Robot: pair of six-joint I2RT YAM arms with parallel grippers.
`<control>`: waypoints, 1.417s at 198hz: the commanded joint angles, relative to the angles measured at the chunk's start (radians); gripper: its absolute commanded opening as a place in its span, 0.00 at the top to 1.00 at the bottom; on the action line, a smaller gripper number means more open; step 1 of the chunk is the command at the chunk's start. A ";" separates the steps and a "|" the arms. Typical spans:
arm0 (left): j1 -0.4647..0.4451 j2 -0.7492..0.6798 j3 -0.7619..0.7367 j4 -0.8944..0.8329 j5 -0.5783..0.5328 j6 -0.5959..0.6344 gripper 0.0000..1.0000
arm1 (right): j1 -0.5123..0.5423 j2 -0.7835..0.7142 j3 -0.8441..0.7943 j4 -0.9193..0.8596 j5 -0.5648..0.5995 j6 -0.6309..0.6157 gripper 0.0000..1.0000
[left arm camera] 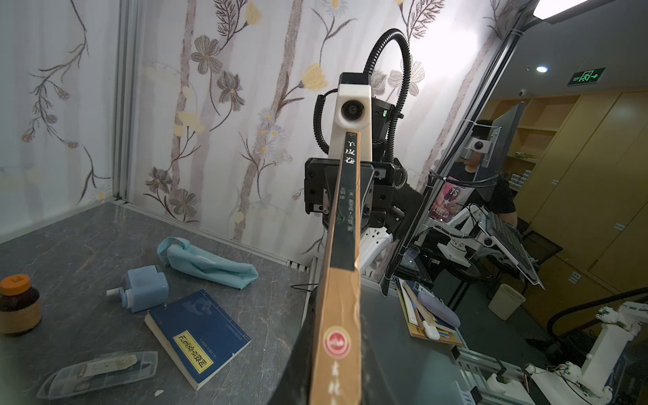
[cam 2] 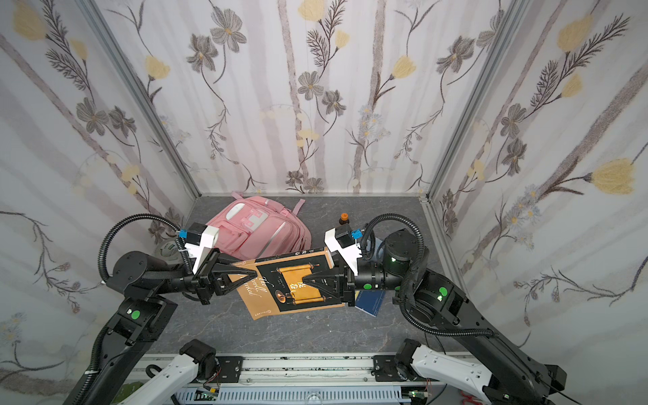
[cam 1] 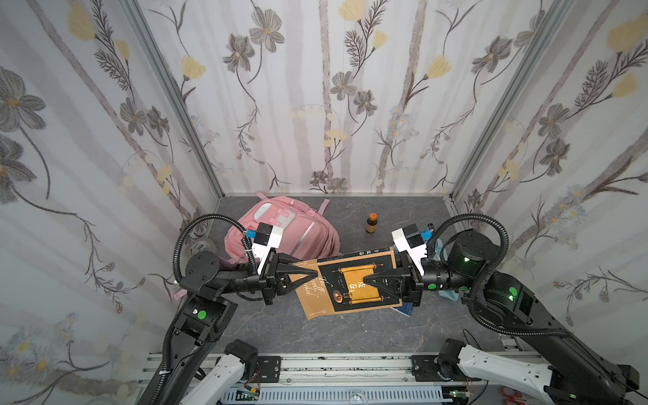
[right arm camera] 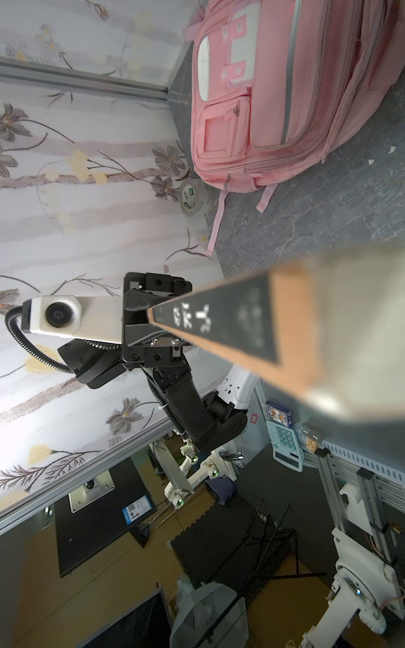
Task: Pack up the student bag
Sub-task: 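Lift the brown book between both grippers and raise it upright, then grasp the pink backpack top with the left gripper while the right holds the book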
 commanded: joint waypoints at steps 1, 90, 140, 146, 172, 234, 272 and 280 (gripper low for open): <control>0.001 -0.013 0.029 -0.034 -0.185 0.060 0.94 | -0.013 -0.017 0.000 0.030 -0.019 0.022 1.00; -0.002 0.157 0.095 -0.636 -0.930 0.275 0.16 | -0.140 -0.085 0.066 -0.290 0.852 0.265 1.00; -0.062 0.386 0.150 -0.700 -1.067 0.388 0.17 | -0.156 -0.083 0.031 -0.315 0.858 0.318 1.00; -0.070 0.417 0.164 -0.705 -1.081 0.401 0.17 | -0.156 -0.081 0.028 -0.314 0.858 0.322 1.00; -0.094 0.535 0.226 -0.681 -1.093 0.439 0.17 | -0.163 -0.072 0.012 -0.311 0.866 0.336 1.00; -0.095 0.829 0.382 -0.724 -1.174 0.496 0.21 | -0.207 -0.035 0.012 -0.289 0.835 0.315 1.00; -0.095 0.986 0.466 -0.764 -1.212 0.503 0.28 | -0.256 0.008 0.015 -0.267 0.779 0.294 1.00; -0.095 1.021 0.485 -0.771 -1.213 0.504 0.30 | -0.267 0.013 0.014 -0.261 0.765 0.290 1.00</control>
